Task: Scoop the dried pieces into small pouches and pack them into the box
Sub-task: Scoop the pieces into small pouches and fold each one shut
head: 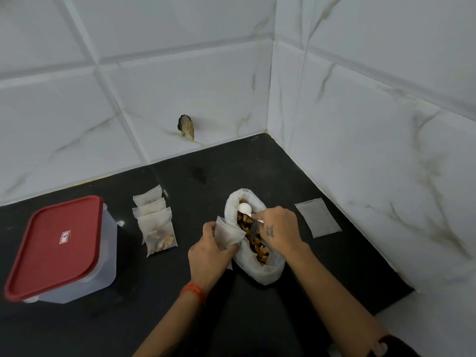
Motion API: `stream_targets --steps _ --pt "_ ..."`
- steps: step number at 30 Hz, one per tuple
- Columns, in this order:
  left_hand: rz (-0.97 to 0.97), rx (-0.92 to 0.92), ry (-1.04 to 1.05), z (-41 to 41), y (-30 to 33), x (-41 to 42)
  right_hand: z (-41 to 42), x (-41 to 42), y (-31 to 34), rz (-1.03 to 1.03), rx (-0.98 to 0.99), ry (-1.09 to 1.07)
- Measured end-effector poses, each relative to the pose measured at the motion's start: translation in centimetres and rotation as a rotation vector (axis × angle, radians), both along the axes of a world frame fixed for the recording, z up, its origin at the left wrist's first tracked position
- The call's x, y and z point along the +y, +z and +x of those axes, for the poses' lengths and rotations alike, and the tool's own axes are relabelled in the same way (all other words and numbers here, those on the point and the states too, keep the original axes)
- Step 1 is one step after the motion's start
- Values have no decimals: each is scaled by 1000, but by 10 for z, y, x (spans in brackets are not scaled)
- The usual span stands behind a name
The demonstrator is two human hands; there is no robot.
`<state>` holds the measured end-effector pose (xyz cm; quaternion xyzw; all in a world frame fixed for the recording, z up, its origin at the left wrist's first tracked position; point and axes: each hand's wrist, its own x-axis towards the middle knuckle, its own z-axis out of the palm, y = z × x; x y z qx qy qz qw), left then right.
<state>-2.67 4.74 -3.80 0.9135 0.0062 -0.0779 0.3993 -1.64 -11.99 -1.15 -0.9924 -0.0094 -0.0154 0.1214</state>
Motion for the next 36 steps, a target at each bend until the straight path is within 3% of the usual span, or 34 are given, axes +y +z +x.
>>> stream_targets --steps 11,18,24,36 --pt "-13 -7 -5 -1 2 0 -2 -12 4 19 14 -64" --pt "-27 -10 -11 -2 3 1 -4 -2 -1 0 44 12" --pt "-26 18 -18 0 3 1 -8 -12 4 98 -44 -94" --pt "-81 74 -46 4 3 0 -8 -10 -15 217 38 -170"
